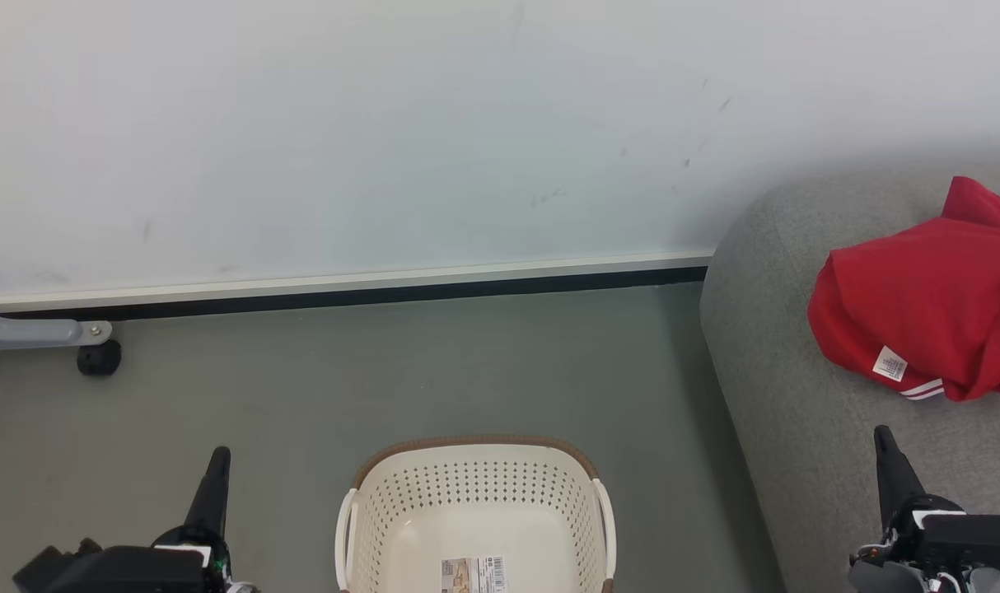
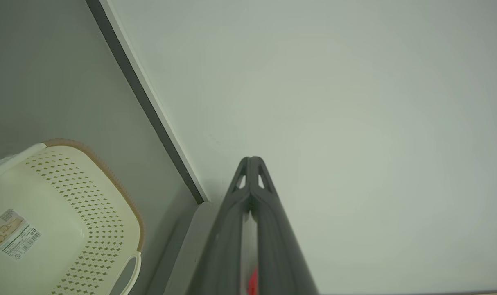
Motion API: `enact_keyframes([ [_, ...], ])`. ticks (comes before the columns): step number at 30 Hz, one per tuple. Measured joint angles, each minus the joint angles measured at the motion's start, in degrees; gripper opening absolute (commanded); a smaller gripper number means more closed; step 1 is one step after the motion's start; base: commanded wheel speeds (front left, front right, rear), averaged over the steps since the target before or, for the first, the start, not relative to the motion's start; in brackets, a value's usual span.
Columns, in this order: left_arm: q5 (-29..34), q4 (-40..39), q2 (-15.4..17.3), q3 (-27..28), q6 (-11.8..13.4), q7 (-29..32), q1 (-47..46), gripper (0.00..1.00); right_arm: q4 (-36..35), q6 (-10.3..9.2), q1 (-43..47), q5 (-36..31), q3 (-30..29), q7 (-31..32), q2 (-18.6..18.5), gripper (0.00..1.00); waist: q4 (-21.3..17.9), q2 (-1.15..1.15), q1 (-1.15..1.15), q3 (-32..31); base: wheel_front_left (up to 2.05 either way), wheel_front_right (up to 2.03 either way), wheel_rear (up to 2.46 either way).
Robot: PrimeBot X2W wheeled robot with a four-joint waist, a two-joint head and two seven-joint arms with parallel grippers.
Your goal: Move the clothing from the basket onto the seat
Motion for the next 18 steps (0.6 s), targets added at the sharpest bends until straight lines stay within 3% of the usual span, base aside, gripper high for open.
enact_keyframes([
  [9,-5.9,0.7,-0.6,1.4,-1.0,0.9,-0.1,0.0,-0.1,1.08,1.1,5.4,-2.5,1.3,1.2,0.0,0.2,0.0,0.0,-0.4,0.0,0.0,0.0],
  [18,-6.3,0.7,-0.6,1.4,-1.3,0.9,-0.1,0.0,-0.2,1.22,1.1,5.4,-2.6,1.3,1.3,0.0,0.2,0.0,0.0,-0.4,0.0,0.0,0.0],
])
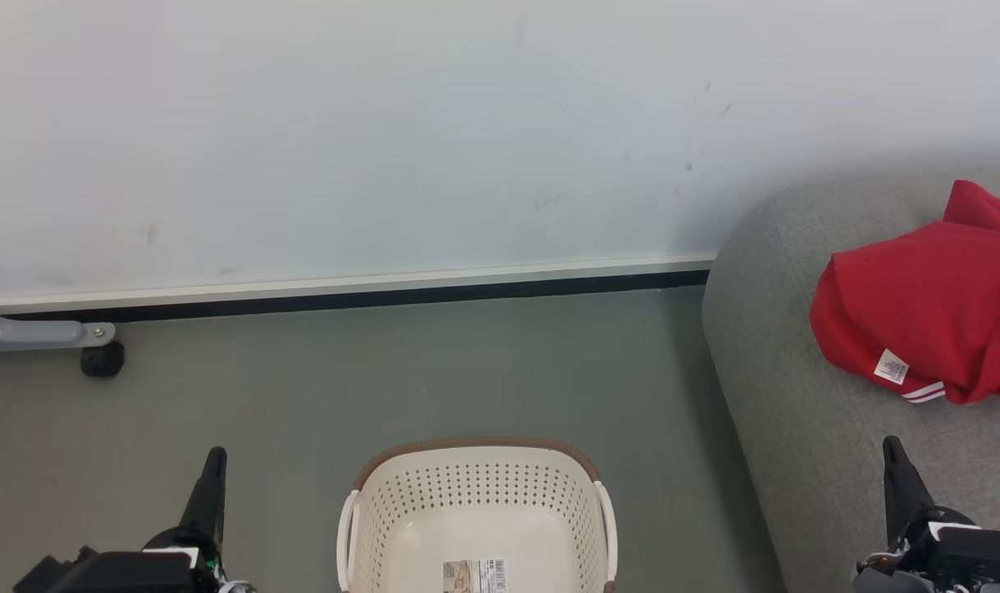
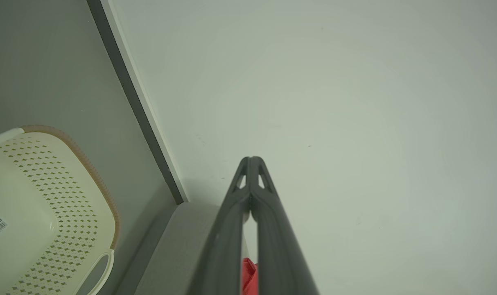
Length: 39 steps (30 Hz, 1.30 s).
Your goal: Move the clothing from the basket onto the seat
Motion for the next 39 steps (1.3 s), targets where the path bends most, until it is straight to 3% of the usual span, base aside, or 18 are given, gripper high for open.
enact_keyframes([
  [39,-0.1,0.1,0.0,0.0,0.0,0.0,0.0,0.0,-0.1,0.0,0.0,0.0,0.0,0.0,0.0,0.0,0.0,0.0,0.0,0.0,0.0,0.0,0.0],
])
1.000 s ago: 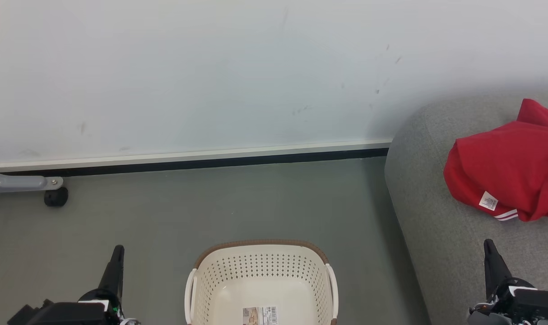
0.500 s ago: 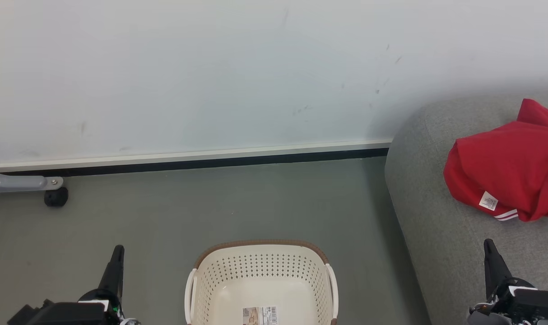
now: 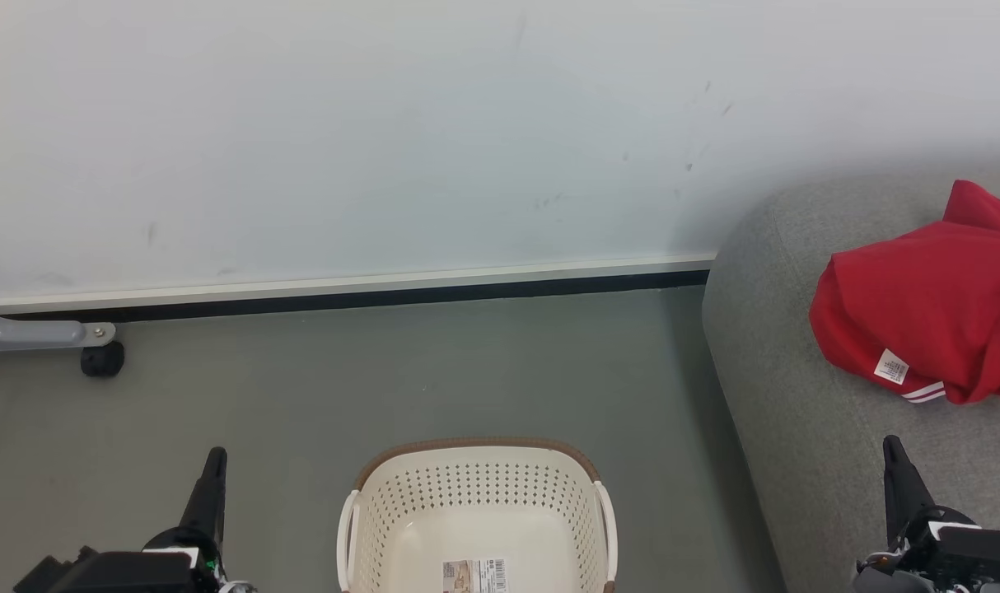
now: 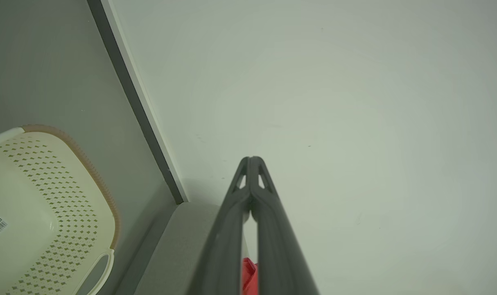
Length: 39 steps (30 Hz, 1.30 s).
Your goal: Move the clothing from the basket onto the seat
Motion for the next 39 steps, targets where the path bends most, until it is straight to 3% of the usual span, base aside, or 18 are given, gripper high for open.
enact_keyframes([
  [39,0.0,0.0,0.0,0.0,0.0,0.0,0.0,0.0,-0.1,0.0,0.0,0.1,0.0,0.0,0.0,0.0,0.0,0.0,0.0,0.0,0.0,0.0,0.0],
])
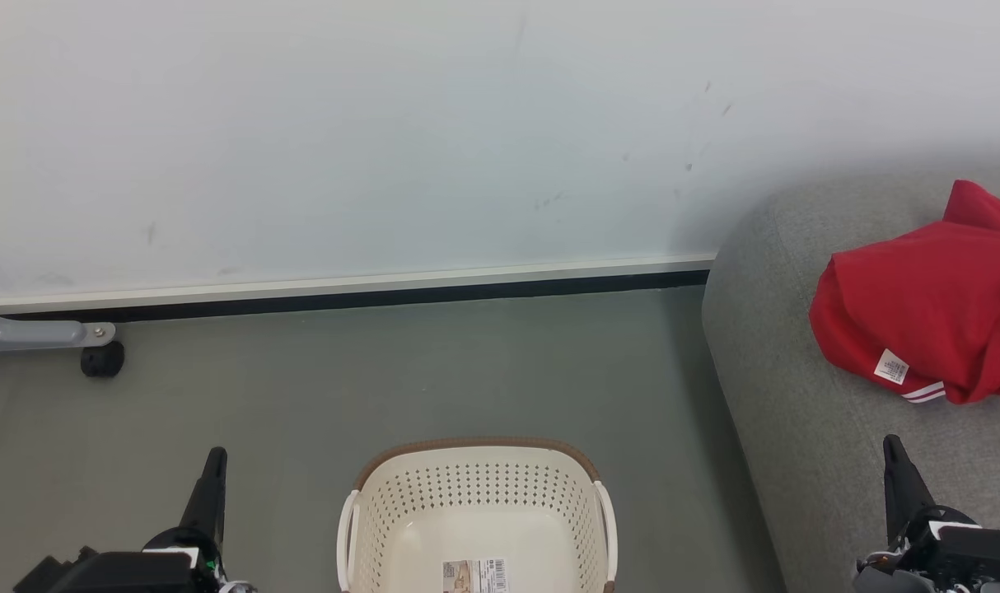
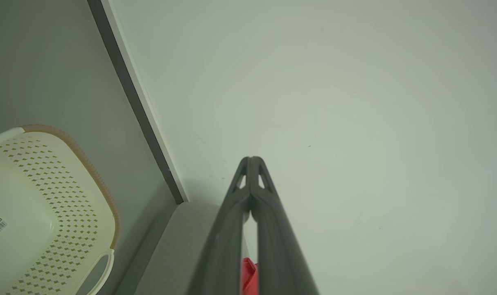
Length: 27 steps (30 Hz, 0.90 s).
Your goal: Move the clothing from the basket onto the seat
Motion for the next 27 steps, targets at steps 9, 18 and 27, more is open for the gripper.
enact_keyframes([
  [9,0.0,0.0,0.0,0.0,0.0,0.0,0.0,0.0,0.0,0.0,0.0,0.0,0.0,0.0,0.0,0.0,0.0,0.0,0.0,0.0,0.0,0.0,0.0],
  [18,0.0,0.0,0.0,0.0,0.0,0.0,0.0,0.0,0.0,0.0,0.0,0.0,0.0,0.0,0.0,0.0,0.0,0.0,0.0,0.0,0.0,0.0,0.0],
  [27,0.0,0.0,0.0,0.0,0.0,0.0,0.0,0.0,0.0,0.0,0.0,0.0,0.0,0.0,0.0,0.0,0.0,0.0,0.0,0.0,0.0,0.0,0.0],
])
